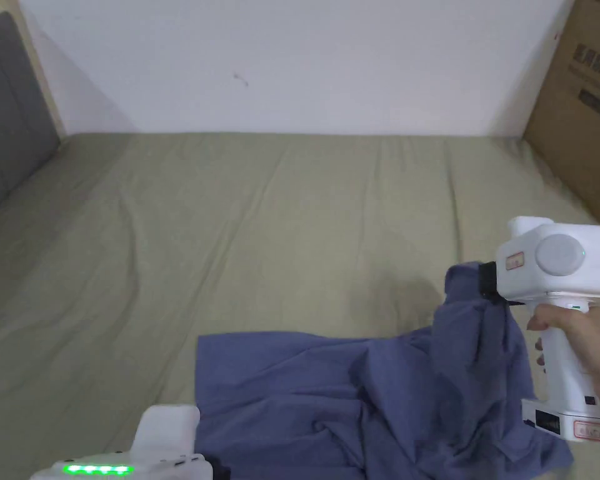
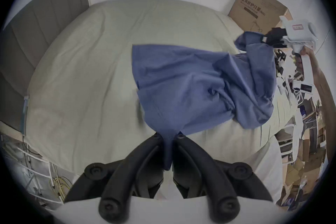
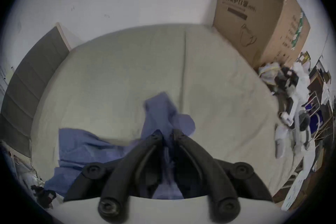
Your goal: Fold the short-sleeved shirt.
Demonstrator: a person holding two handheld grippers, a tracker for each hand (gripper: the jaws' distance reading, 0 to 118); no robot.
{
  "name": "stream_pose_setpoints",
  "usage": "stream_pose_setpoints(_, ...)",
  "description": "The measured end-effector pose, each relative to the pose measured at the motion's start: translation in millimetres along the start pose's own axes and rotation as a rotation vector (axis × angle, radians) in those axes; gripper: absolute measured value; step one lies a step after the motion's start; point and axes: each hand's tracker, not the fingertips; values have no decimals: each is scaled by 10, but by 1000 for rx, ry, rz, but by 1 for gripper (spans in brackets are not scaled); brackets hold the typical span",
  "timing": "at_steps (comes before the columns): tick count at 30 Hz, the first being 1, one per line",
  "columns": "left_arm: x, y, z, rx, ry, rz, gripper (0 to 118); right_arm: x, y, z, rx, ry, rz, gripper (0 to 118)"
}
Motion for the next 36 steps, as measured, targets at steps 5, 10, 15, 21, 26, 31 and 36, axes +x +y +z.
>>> stream_pose_setpoints(5, -137, 502, 334, 152, 47, -7, 6, 290, 301, 659, 106, -22, -31, 12)
stream_pose_setpoints(10, -384, 1163, 784, 303, 115, 16, 6, 622, 621, 1182, 216, -108, -77, 11)
stream_pose_setpoints(15, -579, 1760, 1201, 417, 161, 24, 6, 804, 972, 1575, 283, -135, -108, 12)
stream_pose_setpoints(21, -874, 2385, 1472, 499, 196, 83, 6, 838, 1332, 1762, 336, -136, -141, 11)
stream_pose_setpoints(26, -1055, 2809, 1566, 536, 256, 62, 6, 722, 1660, 1710, 360, -126, -154, 11)
stream_pose_setpoints(31, -1275, 3251, 1578, 562, 268, 78, 6, 562, 2106, 1557, 381, -96, -185, 11)
stream_pose_setpoints(36, -1412, 3682, 1609, 624, 314, 65, 6, 311, 2523, 1482, 421, -79, -168, 11)
